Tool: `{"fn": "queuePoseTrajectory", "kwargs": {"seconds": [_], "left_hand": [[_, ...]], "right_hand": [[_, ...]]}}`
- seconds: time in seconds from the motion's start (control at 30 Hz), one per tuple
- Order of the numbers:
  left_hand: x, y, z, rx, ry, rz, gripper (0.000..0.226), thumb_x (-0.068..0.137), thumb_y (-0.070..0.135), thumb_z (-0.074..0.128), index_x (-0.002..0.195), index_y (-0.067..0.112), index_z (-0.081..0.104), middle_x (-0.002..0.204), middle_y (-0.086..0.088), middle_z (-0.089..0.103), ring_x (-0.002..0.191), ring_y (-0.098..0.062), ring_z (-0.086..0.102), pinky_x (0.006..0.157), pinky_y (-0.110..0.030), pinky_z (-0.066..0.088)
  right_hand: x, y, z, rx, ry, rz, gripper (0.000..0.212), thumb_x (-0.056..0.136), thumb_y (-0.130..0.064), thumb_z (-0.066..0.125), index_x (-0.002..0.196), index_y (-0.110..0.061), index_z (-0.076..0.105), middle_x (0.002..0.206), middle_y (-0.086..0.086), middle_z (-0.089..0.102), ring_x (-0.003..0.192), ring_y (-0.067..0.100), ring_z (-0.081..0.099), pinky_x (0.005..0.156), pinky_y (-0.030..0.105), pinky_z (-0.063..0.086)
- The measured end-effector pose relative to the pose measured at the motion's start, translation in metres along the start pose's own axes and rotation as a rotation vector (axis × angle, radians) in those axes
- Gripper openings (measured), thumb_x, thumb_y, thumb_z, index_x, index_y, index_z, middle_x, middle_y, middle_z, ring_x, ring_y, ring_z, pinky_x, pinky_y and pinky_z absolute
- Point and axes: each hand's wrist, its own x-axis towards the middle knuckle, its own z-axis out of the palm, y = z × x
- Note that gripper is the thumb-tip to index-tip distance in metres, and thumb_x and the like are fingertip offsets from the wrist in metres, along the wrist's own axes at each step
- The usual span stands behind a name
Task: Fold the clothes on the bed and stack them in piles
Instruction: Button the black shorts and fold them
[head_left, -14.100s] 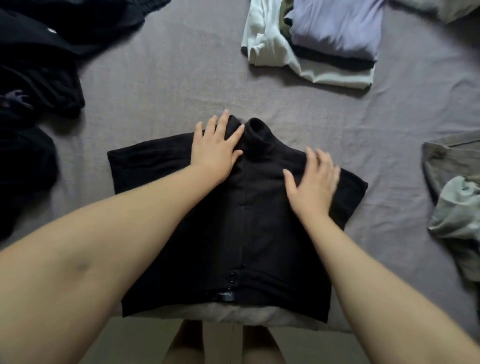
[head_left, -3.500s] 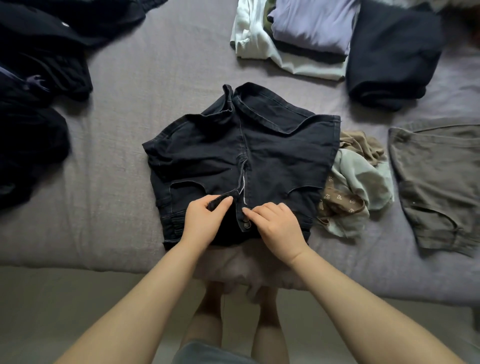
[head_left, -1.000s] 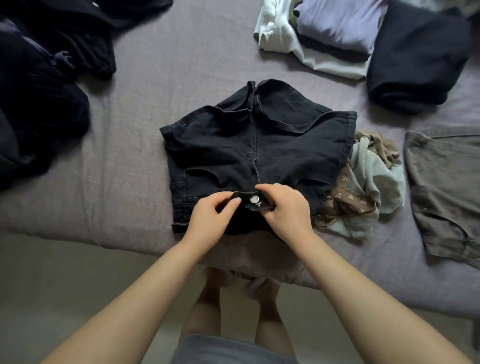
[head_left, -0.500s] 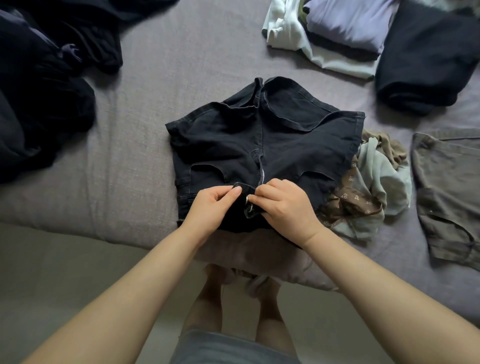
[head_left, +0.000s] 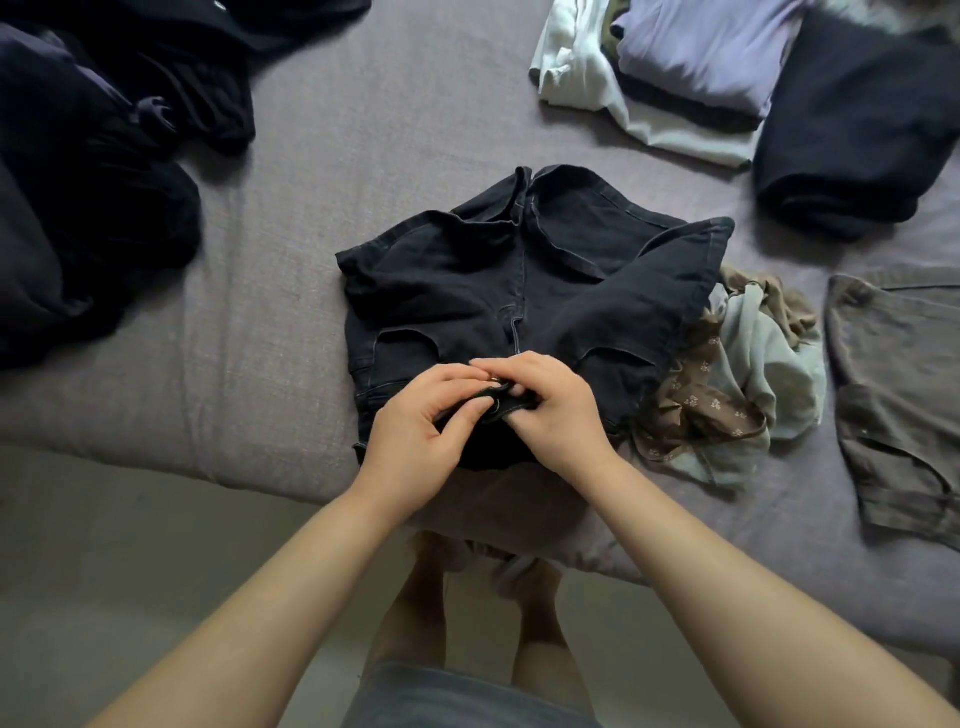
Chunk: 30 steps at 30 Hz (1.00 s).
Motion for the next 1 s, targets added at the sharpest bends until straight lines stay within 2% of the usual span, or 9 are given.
{"fn": "queuePoseTrajectory", "kwargs": {"seconds": [0.1, 0.17, 0.3, 0.47, 0.57, 0.63, 0.77, 0.83, 1.0], "left_hand": [[-0.003, 0.002, 0.003, 0.066, 0.038, 0.065, 0.025, 0.089, 0.027, 0.059, 0.108, 0.017, 0.073, 0.106, 0.007, 0.057, 0.103, -0.004, 0.059, 0.094, -0.017, 0.044], [-0.007, 0.003, 0.005, 0.079, 0.056, 0.083, 0.027, 0.089, 0.026, 0.059, 0.111, 0.015, 0.071, 0.098, 0.006, 0.055, 0.100, -0.003, 0.059, 0.093, -0.015, 0.043], [-0.013, 0.003, 0.008, 0.077, 0.057, 0.071, 0.027, 0.090, 0.018, 0.060, 0.115, 0.013, 0.069, 0.089, 0.006, 0.055, 0.109, -0.004, 0.060, 0.098, -0.017, 0.043], [-0.014, 0.001, 0.011, 0.109, 0.069, 0.020, 0.025, 0.089, 0.018, 0.059, 0.110, 0.013, 0.071, 0.086, 0.013, 0.055, 0.093, 0.003, 0.058, 0.085, -0.011, 0.043], [-0.018, -0.001, 0.012, 0.077, 0.072, -0.036, 0.014, 0.087, 0.015, 0.065, 0.099, 0.015, 0.073, 0.089, 0.011, 0.062, 0.088, -0.002, 0.060, 0.080, -0.013, 0.046], [-0.018, 0.000, 0.011, 0.023, 0.106, -0.111, 0.012, 0.086, 0.009, 0.068, 0.089, 0.020, 0.071, 0.089, 0.012, 0.064, 0.088, 0.003, 0.060, 0.079, -0.007, 0.043], [-0.014, 0.003, 0.008, -0.141, 0.134, -0.312, 0.024, 0.087, 0.010, 0.068, 0.083, 0.034, 0.066, 0.087, 0.019, 0.067, 0.085, 0.014, 0.060, 0.079, -0.003, 0.041], [-0.013, 0.003, 0.007, -0.175, 0.109, -0.348, 0.023, 0.087, 0.011, 0.067, 0.083, 0.033, 0.068, 0.086, 0.021, 0.067, 0.085, 0.014, 0.061, 0.079, -0.003, 0.042], [-0.009, 0.001, 0.005, -0.202, 0.074, -0.362, 0.014, 0.088, 0.011, 0.066, 0.089, 0.024, 0.072, 0.091, 0.015, 0.070, 0.087, 0.008, 0.063, 0.083, -0.008, 0.045]], "right_hand": [[0.001, -0.003, -0.004, 0.152, 0.008, 0.135, 0.047, 0.065, 0.001, 0.058, 0.103, -0.022, 0.074, 0.085, -0.021, 0.065, 0.071, 0.001, 0.055, 0.076, 0.015, 0.044], [0.000, -0.005, -0.006, 0.196, -0.001, 0.205, 0.048, 0.065, 0.004, 0.060, 0.099, -0.026, 0.075, 0.086, -0.018, 0.069, 0.072, 0.001, 0.060, 0.075, 0.018, 0.048], [-0.002, -0.005, -0.007, 0.189, -0.006, 0.260, 0.049, 0.066, 0.004, 0.062, 0.098, -0.032, 0.074, 0.087, -0.014, 0.071, 0.079, 0.002, 0.065, 0.080, 0.024, 0.052], [-0.009, 0.002, -0.007, 0.027, 0.009, 0.065, 0.024, 0.069, -0.008, 0.063, 0.088, -0.015, 0.074, 0.089, -0.008, 0.068, 0.080, 0.007, 0.063, 0.073, 0.029, 0.053], [-0.016, 0.007, -0.010, -0.056, 0.035, 0.015, 0.027, 0.070, -0.007, 0.067, 0.095, -0.012, 0.075, 0.103, -0.005, 0.067, 0.085, 0.009, 0.063, 0.077, 0.028, 0.054], [-0.023, 0.007, -0.015, -0.104, 0.056, 0.001, 0.036, 0.070, -0.006, 0.069, 0.106, -0.013, 0.072, 0.112, -0.005, 0.063, 0.091, 0.008, 0.062, 0.080, 0.023, 0.052], [-0.035, 0.005, -0.023, -0.433, 0.204, -0.193, 0.015, 0.071, -0.017, 0.075, 0.086, -0.014, 0.071, 0.089, -0.002, 0.063, 0.083, 0.018, 0.055, 0.070, 0.028, 0.039], [-0.037, 0.004, -0.021, -0.521, 0.244, -0.292, 0.010, 0.075, -0.022, 0.076, 0.084, -0.017, 0.074, 0.082, -0.002, 0.063, 0.079, 0.019, 0.052, 0.070, 0.031, 0.034], [-0.032, -0.002, -0.017, -0.583, 0.287, -0.459, 0.009, 0.085, -0.025, 0.073, 0.082, -0.017, 0.075, 0.076, -0.002, 0.062, 0.069, 0.020, 0.052, 0.069, 0.031, 0.034]]}}
